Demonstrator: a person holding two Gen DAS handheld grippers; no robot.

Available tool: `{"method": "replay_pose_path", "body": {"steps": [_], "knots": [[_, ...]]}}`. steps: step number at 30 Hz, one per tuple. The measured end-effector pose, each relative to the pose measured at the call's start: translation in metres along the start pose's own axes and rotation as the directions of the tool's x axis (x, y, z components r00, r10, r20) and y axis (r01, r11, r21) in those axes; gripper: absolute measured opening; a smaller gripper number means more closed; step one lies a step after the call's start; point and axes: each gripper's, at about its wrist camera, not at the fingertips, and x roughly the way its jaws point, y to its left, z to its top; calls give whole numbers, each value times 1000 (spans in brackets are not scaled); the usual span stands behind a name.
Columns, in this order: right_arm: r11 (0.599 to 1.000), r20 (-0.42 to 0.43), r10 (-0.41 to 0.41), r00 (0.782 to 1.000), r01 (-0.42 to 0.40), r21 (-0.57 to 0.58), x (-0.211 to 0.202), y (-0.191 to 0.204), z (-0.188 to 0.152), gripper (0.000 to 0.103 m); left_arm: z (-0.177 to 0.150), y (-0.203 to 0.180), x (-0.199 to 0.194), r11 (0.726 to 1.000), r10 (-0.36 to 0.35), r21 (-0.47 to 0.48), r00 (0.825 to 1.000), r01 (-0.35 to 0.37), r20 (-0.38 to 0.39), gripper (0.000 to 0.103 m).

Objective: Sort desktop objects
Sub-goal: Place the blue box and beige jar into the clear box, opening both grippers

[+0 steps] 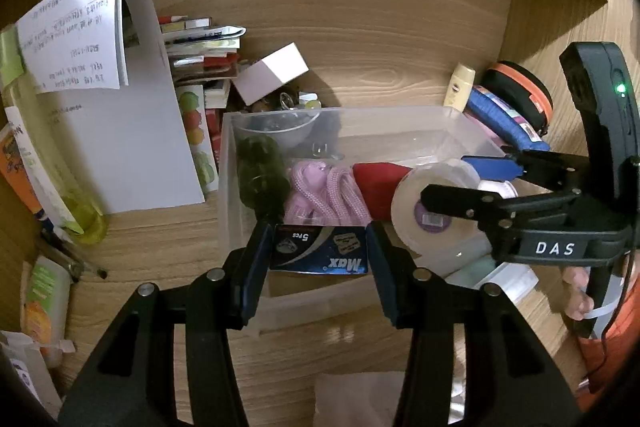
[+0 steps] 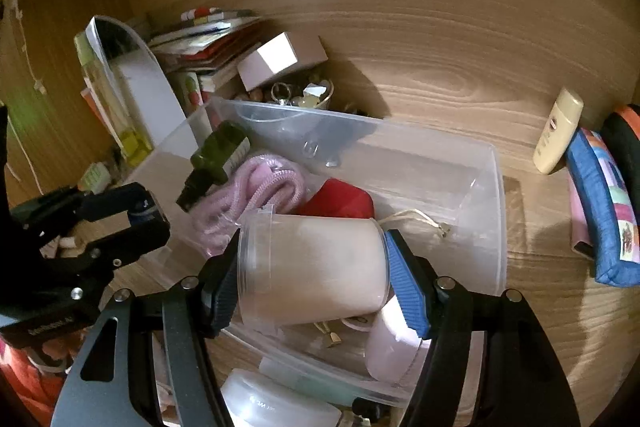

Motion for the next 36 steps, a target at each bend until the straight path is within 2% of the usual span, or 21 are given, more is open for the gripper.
{"method": "replay_pose_path", "body": {"steps": [7,13,19,24,29,36], "knots": [[1000,-35,5,999,-5,-20,2,7,-2,66,1,2,-1,1000,-16,-14,1000,15,-5,48],[999,33,22,999,-22,-28,-31,6,-9,66,3,-4,-7,1000,-6,-3,1000,6,2,48],[999,131,-33,991,37,-29,-78,-4,-18,68,5,-17,-28,1000,2,4,999,-2,41,64],[997,169,-78,982,82,-16,-99,-18,-33,70,5,-39,-46,1000,3,30,998,-5,67,75],[995,144,-103,984,104,3,-101,-36,-52,70,0,-65,-46,999,-19,47,999,17,44,78],[993,80,-115,990,112,38,-92,-68,-80,70,-11,-94,-28,998,-41,41,998,43,-50,78]]}}
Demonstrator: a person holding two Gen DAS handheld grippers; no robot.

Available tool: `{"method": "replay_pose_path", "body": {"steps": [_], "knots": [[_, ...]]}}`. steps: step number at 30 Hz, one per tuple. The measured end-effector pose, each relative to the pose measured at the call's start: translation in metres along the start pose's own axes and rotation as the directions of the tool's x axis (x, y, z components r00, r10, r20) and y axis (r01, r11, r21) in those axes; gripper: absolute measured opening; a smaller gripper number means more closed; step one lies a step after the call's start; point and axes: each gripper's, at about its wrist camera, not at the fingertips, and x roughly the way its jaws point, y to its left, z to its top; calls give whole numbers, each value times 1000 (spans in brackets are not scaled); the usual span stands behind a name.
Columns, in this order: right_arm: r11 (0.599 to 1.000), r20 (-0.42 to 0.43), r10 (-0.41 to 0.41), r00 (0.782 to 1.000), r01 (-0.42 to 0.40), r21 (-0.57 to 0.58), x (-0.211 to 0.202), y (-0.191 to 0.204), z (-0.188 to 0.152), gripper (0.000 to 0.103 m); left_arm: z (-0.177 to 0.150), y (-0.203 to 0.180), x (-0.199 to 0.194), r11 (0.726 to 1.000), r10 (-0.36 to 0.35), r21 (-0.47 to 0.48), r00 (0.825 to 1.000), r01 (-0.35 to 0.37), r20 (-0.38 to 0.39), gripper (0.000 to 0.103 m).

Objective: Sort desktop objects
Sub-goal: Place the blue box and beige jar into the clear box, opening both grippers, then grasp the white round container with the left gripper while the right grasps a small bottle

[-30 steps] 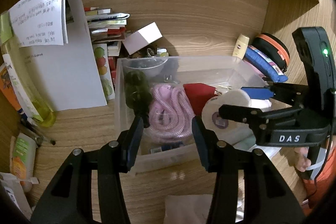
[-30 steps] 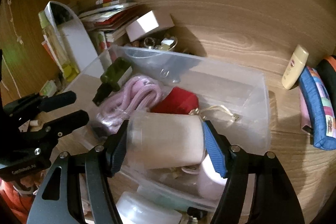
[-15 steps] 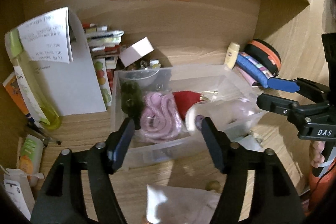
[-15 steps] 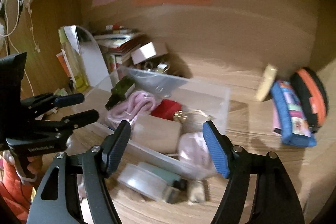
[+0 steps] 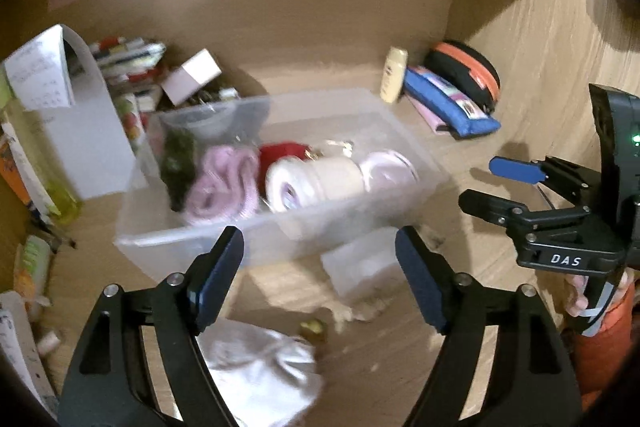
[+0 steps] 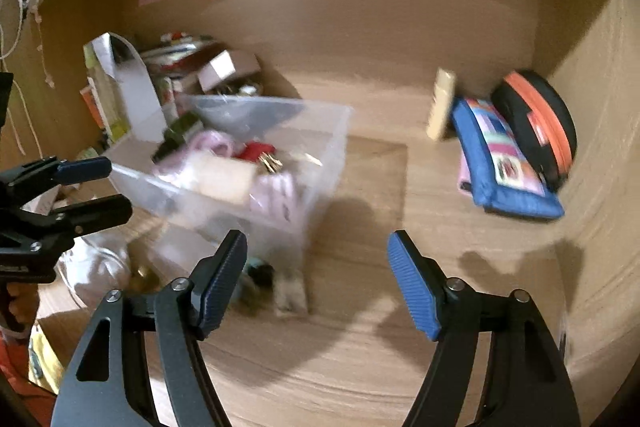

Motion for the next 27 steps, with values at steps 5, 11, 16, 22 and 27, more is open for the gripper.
{"method": "replay_pose_path", "body": {"steps": [5,11,16,22,27], "knots": [[1000,-48,12,999,-12,-8,9,-9,-14,70,-8,-12,20,999,-20,-35,997,17,-74,78],[997,-87,52,995,-57,-61,17,-2,-24,70,-9,-26,36,998,-31,-64,994,24,-105,78],[993,-128,54,990,-67,-98,27,5,-28,70,-14,-16,52,983,-68,-177,987,42,-144,78],[987,-177,70,982,-94,-133,42,14,-29,55,-18,-19,59,981,-56,-191,987,26,-153,78],[984,-208,64,976,-97,-149,51,18,-31,42,-20,-10,56,982,-50,-187,987,21,-154,78]]}}
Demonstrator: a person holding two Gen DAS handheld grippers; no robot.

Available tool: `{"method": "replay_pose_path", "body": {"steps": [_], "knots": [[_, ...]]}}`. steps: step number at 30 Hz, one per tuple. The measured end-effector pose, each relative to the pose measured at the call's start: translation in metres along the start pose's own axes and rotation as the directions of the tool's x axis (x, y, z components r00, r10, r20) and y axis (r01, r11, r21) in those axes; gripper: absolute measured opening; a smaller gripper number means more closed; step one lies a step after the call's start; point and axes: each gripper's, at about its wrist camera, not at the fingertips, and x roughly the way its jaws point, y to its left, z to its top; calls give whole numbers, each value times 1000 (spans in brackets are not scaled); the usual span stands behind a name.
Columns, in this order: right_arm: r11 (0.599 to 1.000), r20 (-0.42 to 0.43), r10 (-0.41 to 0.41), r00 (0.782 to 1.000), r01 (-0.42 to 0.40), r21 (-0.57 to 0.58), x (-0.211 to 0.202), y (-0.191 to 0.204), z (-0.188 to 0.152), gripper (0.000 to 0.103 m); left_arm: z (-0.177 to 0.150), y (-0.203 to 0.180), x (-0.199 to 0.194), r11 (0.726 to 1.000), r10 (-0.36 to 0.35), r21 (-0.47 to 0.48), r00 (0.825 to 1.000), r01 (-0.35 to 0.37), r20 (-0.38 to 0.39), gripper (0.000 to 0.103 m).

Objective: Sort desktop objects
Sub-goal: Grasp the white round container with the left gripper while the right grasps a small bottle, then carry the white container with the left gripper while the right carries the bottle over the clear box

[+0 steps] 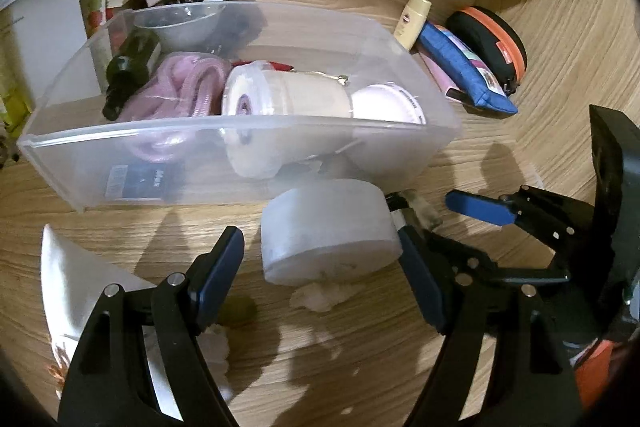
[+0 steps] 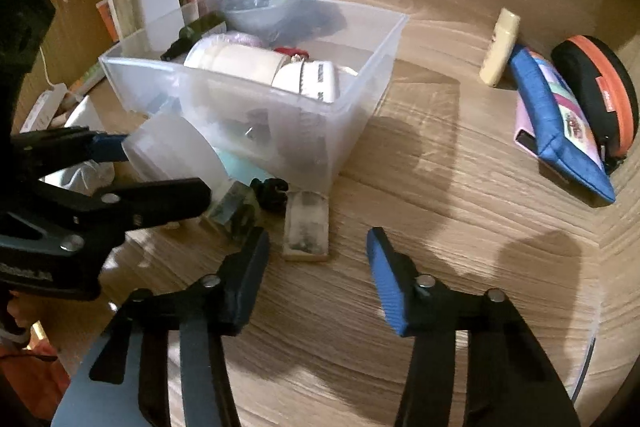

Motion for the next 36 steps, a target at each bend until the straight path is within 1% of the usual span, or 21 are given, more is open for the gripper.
{"method": "replay_pose_path", "body": {"steps": [5,11,12,13,14,15,17,21,28,36], "knots": [[1000,-2,2,1000,-2,-5,4,2,0,40,-1,6,-2,1000,4,-1,1000,-4,-6,78],[1000,-5,7,1000,-7,-11,10,6,2,37,3,-1,8,1000,-20,-3,1000,20,-19,78],[1000,-5,7,1000,-7,-8,10,7,3,32,4,0,10,999,-31,-9,999,30,-23,78],[1000,-3,6,1000,-6,-6,11,7,3,30,4,0,10,999,-31,-15,999,31,-21,78],[1000,-2,5,1000,-5,-5,11,7,3,25,4,0,11,999,-28,-16,999,28,-17,77],[1000,0,5,1000,-5,-4,12,7,4,22,4,1,12,1000,-24,-17,1000,24,-13,71],[1000,3,11,1000,-11,1,12,7,3,22,3,2,14,999,-28,-21,999,28,-19,65],[1000,22,12,1000,-13,15,7,5,0,22,1,4,13,999,-27,-17,1000,27,-8,65],[998,83,1,997,-6,65,-21,-4,-2,22,-1,2,-2,999,-42,1,999,42,31,65],[995,176,-14,984,-3,97,-59,-10,9,22,3,0,-25,998,-64,24,994,62,92,65]]}}
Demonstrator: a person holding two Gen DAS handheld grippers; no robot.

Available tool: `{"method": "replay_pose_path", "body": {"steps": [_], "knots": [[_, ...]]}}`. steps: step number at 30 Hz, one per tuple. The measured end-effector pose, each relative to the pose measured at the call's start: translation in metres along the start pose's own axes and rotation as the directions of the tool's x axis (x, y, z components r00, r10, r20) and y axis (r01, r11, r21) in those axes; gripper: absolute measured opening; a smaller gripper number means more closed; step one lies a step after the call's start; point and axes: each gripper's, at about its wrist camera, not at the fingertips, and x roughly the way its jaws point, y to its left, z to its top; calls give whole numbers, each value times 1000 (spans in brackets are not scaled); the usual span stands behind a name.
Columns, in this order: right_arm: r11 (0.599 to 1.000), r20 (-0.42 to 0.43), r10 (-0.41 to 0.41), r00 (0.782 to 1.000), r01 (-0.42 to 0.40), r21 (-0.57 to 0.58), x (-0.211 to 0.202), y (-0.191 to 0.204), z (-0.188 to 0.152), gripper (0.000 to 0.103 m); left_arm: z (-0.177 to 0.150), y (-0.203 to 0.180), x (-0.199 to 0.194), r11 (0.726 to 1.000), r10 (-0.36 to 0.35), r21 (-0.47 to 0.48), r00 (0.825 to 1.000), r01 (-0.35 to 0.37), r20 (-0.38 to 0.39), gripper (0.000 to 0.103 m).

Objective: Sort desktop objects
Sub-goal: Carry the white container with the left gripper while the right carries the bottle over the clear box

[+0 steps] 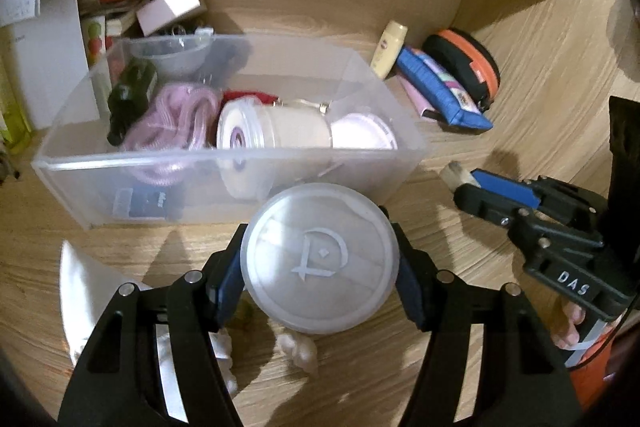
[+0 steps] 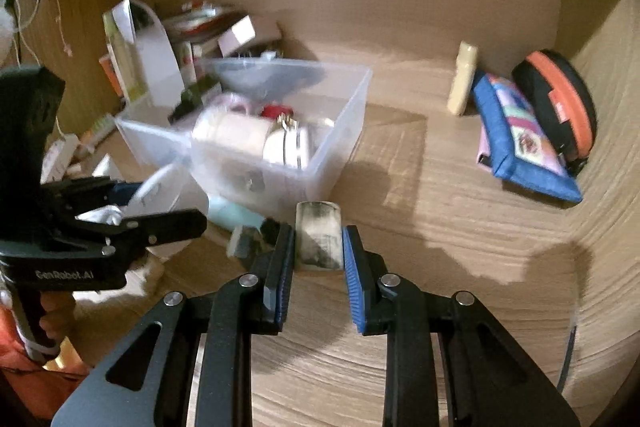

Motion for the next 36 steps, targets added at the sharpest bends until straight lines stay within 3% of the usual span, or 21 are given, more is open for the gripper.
{"method": "replay_pose_path", "body": {"steps": [7,17,28,36], "knots": [[1000,71,12,997,-11,-17,-18,9,17,22,9,4,-20,1000,-11,-2,998,11,56,65],[999,82,37,996,-35,-25,-7,18,33,22,28,36,-43,999,35,-23,990,-32,136,65],[999,68,44,997,-42,-32,13,23,52,22,53,93,-60,990,133,-77,978,-122,162,65],[999,27,30,999,-29,-21,38,18,64,22,67,116,-40,985,157,-91,978,-146,139,65]]}}
